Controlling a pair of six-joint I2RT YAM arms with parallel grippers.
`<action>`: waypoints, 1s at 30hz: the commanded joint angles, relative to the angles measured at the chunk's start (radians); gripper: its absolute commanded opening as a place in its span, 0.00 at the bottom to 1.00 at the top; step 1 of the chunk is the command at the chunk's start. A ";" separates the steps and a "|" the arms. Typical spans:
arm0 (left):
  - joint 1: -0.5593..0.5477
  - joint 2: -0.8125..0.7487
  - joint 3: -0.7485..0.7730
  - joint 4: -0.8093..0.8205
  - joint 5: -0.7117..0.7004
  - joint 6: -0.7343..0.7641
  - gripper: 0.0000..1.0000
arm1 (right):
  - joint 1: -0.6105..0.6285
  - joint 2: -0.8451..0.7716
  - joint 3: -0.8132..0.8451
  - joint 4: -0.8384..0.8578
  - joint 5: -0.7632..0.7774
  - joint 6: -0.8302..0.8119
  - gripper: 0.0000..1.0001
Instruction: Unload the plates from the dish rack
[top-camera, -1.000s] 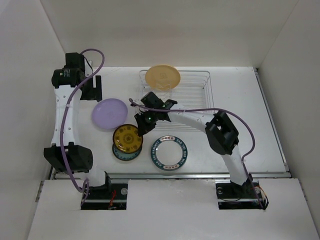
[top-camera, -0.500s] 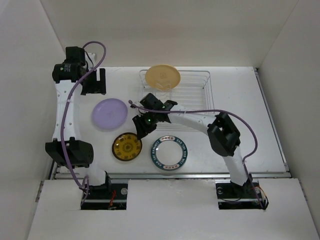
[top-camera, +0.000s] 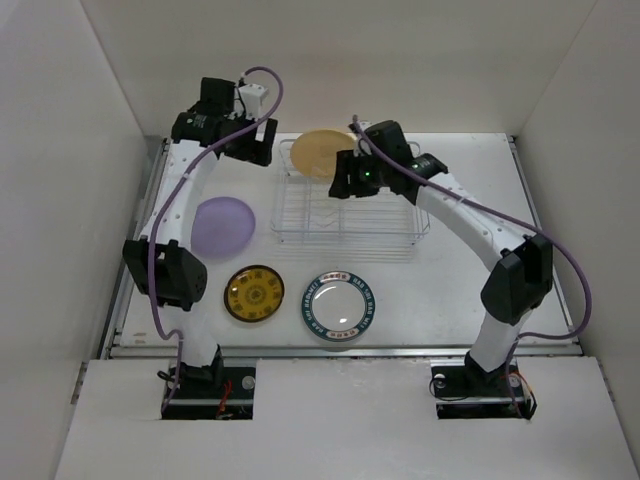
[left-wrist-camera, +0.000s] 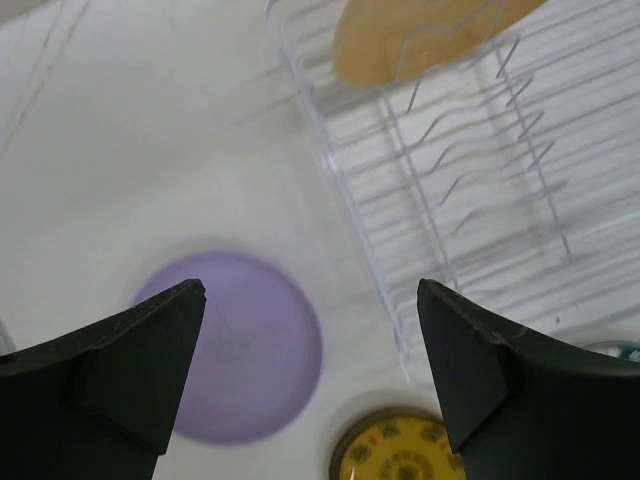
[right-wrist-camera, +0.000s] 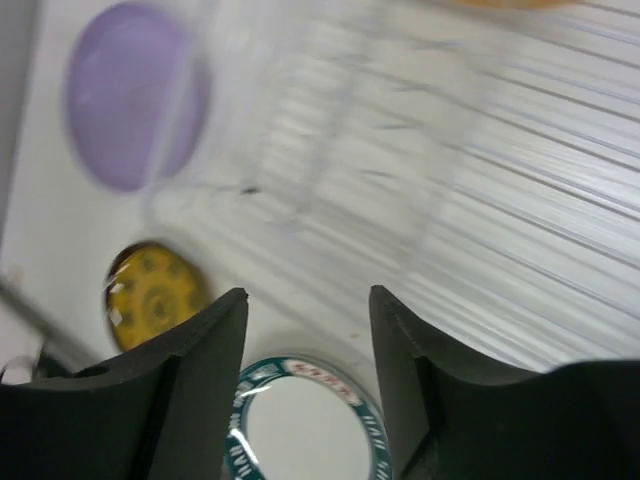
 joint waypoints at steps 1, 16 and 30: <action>-0.042 0.050 0.029 0.267 0.022 0.059 0.85 | -0.092 -0.033 -0.018 -0.066 0.199 0.122 0.57; -0.112 0.429 0.123 0.756 0.059 0.050 0.84 | -0.384 -0.073 -0.083 -0.115 0.477 0.168 0.71; -0.112 0.317 0.026 0.719 0.073 0.030 0.00 | -0.384 -0.044 -0.093 -0.093 0.424 0.150 0.71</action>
